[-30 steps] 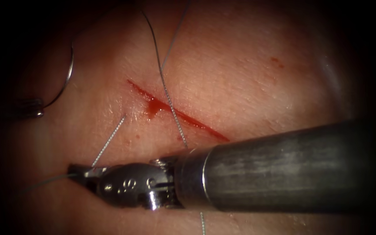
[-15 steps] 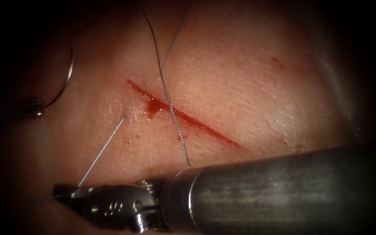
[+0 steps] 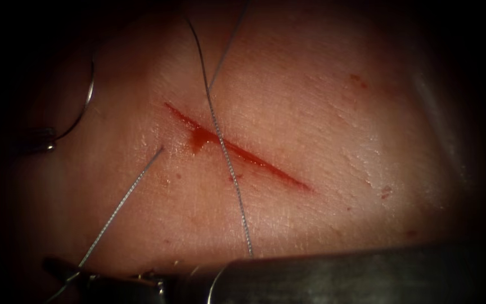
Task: Wound Closure
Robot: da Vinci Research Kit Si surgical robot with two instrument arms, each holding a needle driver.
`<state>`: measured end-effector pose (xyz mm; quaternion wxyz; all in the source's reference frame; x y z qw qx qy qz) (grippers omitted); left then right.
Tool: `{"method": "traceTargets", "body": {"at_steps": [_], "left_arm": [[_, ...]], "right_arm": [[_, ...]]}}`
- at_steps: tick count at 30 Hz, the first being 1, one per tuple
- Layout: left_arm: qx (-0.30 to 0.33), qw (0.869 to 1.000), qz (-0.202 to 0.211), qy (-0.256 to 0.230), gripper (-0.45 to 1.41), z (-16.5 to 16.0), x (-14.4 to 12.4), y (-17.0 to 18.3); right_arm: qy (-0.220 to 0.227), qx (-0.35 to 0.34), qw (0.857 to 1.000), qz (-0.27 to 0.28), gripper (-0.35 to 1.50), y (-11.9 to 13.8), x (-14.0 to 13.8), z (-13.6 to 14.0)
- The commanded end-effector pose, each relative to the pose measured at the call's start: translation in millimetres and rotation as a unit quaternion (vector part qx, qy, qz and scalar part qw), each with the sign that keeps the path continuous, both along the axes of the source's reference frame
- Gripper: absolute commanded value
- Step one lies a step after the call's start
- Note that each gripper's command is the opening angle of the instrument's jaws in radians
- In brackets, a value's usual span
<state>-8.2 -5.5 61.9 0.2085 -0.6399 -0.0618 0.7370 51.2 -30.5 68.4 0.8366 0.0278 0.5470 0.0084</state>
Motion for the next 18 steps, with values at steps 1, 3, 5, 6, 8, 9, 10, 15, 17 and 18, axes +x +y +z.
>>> {"method": "traceTargets", "body": {"at_steps": [1, 3, 5, 6, 8, 9, 10, 15, 17, 18], "left_arm": [[0.001, 1.0, 0.001, -0.001, -0.45, 0.7, -0.4, -0.5], [0.001, 1.0, 0.001, -0.001, -0.45, 0.6, -0.4, -0.5], [0.001, 1.0, 0.001, -0.001, -0.45, 0.6, -0.4, -0.5], [0.001, 1.0, 0.001, -0.001, -0.45, 0.6, -0.4, -0.5], [0.001, 1.0, 0.001, -0.001, -0.45, 0.6, -0.5, -0.5], [0.001, 1.0, 0.0, -0.001, -0.45, 0.7, -0.5, -0.5], [0.001, 1.0, 0.0, -0.001, -0.45, 0.7, -0.5, -0.5], [0.001, 1.0, 0.0, -0.001, -0.45, 0.7, -0.5, -0.5], [0.001, 1.0, 0.0, -0.001, -0.45, 0.7, -0.5, -0.5], [0.001, 1.0, 0.0, -0.001, -0.45, 0.7, -0.5, -0.5]], "right_arm": [[-0.001, 0.0, 1.0, 0.004, 1.31, -0.6, -0.9, 0.4], [-0.003, -0.003, 1.0, 0.009, 1.31, -0.6, -2.6, 0.5], [-0.007, -0.006, 1.0, 0.018, 1.31, -0.3, -4.5, 0.8], [-0.01, -0.007, 1.0, 0.022, 1.31, -0.1, -5.4, 0.9], [-0.018, -0.011, 0.999, 0.031, 1.31, 0.7, -7.1, 1.3], [-0.022, -0.012, 0.999, 0.037, 1.31, 1.2, -7.7, 1.5], [-0.024, -0.011, 0.999, 0.041, 1.31, 1.7, -8.2, 1.7], [-0.03, -0.007, 0.997, 0.068, 1.31, 5.2, -9.5, 2.7], [-0.034, -0.005, 0.997, 0.074, 1.31, 6.3, -9.6, 3.1], [-0.037, -0.005, 0.996, 0.079, 1.31, 7.0, -9.5, 3.4]]}}
